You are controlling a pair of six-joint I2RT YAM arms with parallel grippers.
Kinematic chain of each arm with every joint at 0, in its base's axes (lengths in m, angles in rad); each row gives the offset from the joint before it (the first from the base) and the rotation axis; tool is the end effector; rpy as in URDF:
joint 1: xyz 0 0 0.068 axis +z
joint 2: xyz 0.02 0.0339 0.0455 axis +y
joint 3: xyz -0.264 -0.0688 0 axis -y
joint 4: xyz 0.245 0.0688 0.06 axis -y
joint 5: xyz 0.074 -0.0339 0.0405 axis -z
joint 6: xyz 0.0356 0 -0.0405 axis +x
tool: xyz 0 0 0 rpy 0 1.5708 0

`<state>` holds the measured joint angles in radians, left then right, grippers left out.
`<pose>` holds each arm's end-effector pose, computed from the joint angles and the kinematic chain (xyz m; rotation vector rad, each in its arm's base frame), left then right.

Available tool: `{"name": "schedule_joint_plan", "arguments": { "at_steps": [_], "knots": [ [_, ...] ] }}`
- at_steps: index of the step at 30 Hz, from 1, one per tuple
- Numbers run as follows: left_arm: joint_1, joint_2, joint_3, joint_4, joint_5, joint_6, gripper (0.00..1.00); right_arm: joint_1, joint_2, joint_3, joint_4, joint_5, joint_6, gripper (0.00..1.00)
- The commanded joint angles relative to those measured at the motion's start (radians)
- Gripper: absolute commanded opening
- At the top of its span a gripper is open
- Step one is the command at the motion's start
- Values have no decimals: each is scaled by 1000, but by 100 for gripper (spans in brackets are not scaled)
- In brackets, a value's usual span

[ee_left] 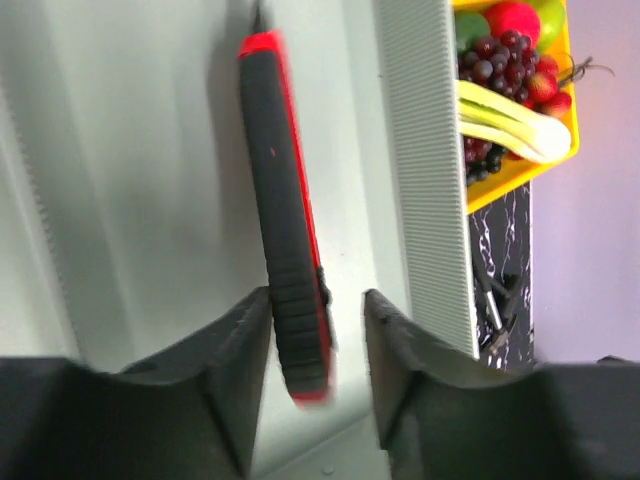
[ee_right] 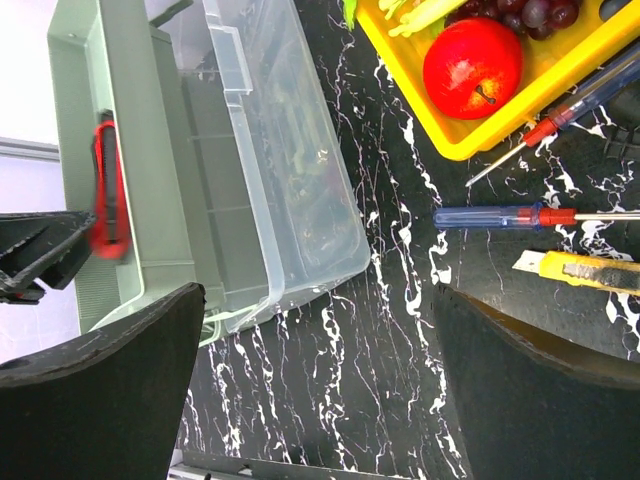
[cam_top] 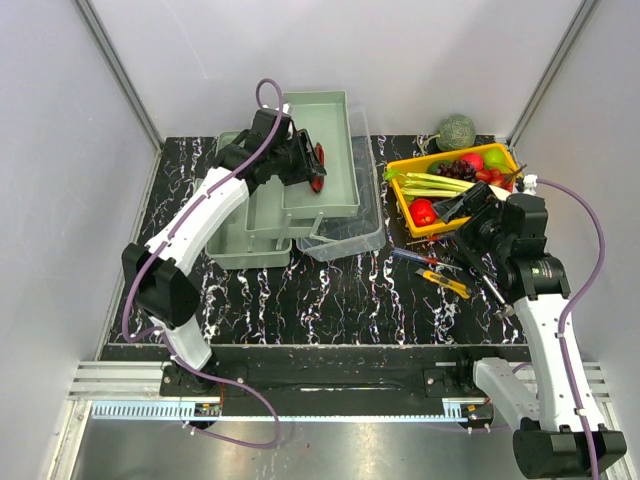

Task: Pack the tool kit

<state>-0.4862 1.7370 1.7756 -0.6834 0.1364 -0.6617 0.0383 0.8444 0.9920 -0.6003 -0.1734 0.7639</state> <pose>0.3456 -0.1882 0.3776 -0.1246 2.3202 -0.7626 0.1759 0.0129 0.3585 0.6327 1.9857 0.6748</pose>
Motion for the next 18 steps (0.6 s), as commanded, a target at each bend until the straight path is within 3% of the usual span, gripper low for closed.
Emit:
{"name": "schedule_joint_plan", "arguments": {
  "at_steps": [1, 5, 12, 18],
  "knots": [
    [1, -17, 15, 19, -78, -61, 50, 5, 4, -7, 16, 25, 3, 99],
    [5, -25, 18, 10, -112, -58, 59, 5, 1, -16, 14, 26, 0, 99],
    [8, -65, 15, 5, -195, -36, 59, 5, 7, -18, 11, 28, -12, 100],
    [9, -74, 15, 71, -95, -3, 59, 3, 24, -19, 10, 23, -14, 100]
  ]
}}
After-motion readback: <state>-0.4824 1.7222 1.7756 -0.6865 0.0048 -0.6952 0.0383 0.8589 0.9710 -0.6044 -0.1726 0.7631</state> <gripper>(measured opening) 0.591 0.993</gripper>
